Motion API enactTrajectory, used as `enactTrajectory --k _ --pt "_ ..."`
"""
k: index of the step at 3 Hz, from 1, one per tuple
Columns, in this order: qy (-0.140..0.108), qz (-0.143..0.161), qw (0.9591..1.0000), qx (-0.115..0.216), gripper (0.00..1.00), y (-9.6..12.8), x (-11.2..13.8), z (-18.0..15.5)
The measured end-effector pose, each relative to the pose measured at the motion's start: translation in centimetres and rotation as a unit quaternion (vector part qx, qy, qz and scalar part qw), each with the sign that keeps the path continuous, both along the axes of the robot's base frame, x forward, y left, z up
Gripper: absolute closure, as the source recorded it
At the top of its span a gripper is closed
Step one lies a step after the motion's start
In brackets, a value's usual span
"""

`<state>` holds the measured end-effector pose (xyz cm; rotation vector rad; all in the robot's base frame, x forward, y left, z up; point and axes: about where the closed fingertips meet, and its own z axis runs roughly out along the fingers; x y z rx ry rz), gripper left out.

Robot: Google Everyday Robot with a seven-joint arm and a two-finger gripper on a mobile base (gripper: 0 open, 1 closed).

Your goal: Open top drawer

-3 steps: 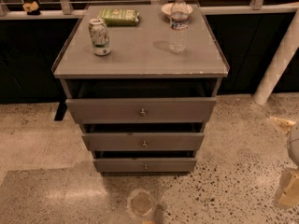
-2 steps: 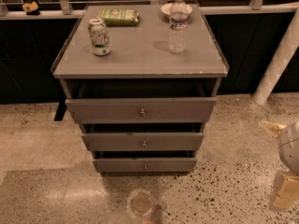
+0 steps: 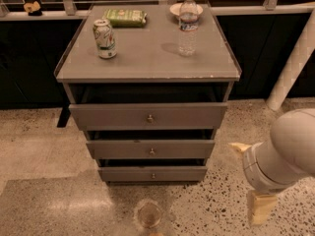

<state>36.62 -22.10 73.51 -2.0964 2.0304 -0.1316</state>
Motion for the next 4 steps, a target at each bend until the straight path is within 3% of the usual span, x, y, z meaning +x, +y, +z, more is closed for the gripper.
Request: enactTrajectory --k 1,2,3,4 --pt "-0.009 0.028 0.9996 0.001 0.0 3.1 3.2 -2.1" --pt "-0.002 0.012 0.9998 -0.018 0.0 6.7 9.0 -3.6" --pt "-0.001 0.011 0.9998 -0.018 0.0 6.6 9.0 -3.6" --pt "0.002 0.038 0.9983 -0.044 0.0 7.4 10.6 -4.7"
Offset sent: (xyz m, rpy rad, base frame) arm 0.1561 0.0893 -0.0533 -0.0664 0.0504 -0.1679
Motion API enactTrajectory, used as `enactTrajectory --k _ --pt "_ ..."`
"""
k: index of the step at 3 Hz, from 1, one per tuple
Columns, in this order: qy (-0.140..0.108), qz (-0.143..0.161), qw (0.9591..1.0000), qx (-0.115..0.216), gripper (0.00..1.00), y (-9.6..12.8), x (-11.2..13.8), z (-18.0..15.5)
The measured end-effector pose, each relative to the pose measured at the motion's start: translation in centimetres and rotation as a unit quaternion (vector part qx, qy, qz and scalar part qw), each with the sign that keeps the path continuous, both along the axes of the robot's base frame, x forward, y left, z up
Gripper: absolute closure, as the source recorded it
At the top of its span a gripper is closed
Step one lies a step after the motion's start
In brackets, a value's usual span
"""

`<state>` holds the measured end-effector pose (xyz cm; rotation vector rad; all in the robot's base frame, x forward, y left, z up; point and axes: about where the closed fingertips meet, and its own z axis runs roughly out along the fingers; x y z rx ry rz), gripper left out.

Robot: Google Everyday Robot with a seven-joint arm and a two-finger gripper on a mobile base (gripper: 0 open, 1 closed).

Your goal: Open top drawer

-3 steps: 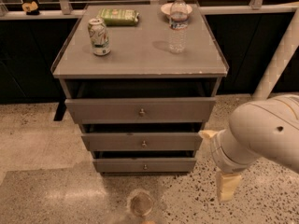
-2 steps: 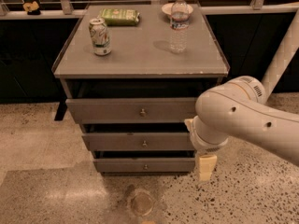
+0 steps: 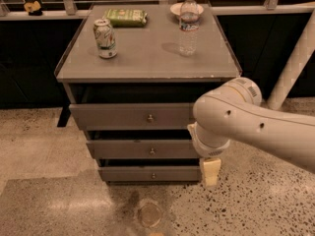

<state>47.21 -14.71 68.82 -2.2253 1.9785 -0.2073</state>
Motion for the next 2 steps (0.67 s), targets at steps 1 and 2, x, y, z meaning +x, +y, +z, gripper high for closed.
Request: enactTrajectory --k 1,2 --pt "-0.004 0.039 0.999 -0.021 0.0 1.3 4.0 -1.1" --pt "-0.034 0.039 0.9985 -0.02 0.0 1.9 8.3 -1.2"
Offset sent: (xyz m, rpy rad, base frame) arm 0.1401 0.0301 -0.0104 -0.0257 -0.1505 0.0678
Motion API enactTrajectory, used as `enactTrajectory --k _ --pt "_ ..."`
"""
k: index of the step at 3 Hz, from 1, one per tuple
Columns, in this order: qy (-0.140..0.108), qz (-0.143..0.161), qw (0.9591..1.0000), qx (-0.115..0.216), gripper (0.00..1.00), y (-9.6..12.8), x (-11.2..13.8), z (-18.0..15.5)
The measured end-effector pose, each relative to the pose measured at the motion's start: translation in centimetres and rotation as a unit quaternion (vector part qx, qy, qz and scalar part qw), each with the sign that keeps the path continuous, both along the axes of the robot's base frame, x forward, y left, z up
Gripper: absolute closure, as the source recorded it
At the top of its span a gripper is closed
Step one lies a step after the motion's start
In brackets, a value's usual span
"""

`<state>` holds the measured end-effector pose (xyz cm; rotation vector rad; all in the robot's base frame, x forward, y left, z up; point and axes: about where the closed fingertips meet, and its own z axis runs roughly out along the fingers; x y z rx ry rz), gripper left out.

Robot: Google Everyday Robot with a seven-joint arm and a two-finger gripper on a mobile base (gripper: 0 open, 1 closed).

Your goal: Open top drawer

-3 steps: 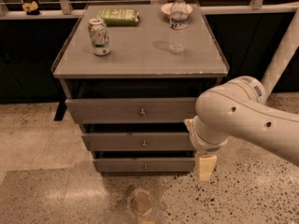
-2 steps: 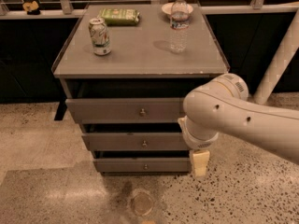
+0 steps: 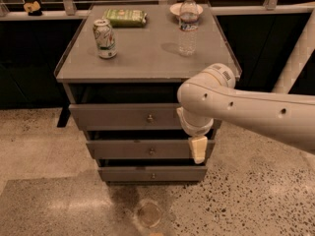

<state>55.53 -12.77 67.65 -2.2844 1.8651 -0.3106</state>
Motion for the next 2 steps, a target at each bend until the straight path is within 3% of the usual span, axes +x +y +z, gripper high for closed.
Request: enactTrajectory --k 1,2 --pt "-0.046 -0.042 0.9972 0.043 0.0 0.1 4.2 0.92" --pt "-0.046 -0.042 0.9972 0.043 0.0 0.1 4.2 0.92"
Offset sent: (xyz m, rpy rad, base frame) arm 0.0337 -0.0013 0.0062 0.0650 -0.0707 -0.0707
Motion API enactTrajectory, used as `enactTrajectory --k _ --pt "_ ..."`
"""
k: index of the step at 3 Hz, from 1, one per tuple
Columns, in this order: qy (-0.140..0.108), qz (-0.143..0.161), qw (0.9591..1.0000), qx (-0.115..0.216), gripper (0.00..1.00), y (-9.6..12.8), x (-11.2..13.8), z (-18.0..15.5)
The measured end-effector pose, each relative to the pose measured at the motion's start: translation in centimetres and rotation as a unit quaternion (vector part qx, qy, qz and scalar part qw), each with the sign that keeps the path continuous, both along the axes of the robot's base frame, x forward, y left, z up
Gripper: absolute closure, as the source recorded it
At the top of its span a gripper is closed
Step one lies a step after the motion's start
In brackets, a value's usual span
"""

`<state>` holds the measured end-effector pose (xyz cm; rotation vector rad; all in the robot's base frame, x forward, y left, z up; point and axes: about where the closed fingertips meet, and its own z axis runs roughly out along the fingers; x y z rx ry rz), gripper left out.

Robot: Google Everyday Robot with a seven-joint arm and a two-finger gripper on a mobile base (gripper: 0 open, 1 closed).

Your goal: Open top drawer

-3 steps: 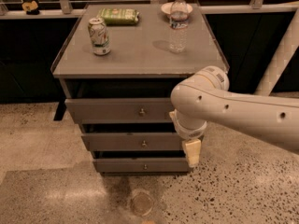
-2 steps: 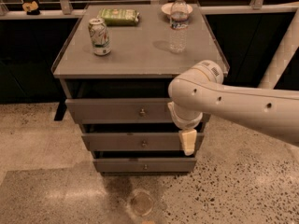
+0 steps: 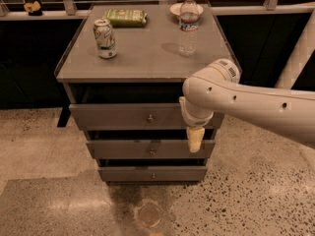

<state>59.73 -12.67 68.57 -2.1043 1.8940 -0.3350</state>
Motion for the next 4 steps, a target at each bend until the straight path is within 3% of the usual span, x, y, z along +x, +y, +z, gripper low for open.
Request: enactTrajectory --k 2,3,4 --pt "-0.007 -0.014 0.9977 0.067 0.0 -2.3 4.0 -1.3" --pt "-0.013 -0.017 0.9965 0.081 0.0 -2.4 6.0 -2.4" --pt "-0.007 -0.031 0.9979 0.057 0.0 -2.7 7.2 -4.1"
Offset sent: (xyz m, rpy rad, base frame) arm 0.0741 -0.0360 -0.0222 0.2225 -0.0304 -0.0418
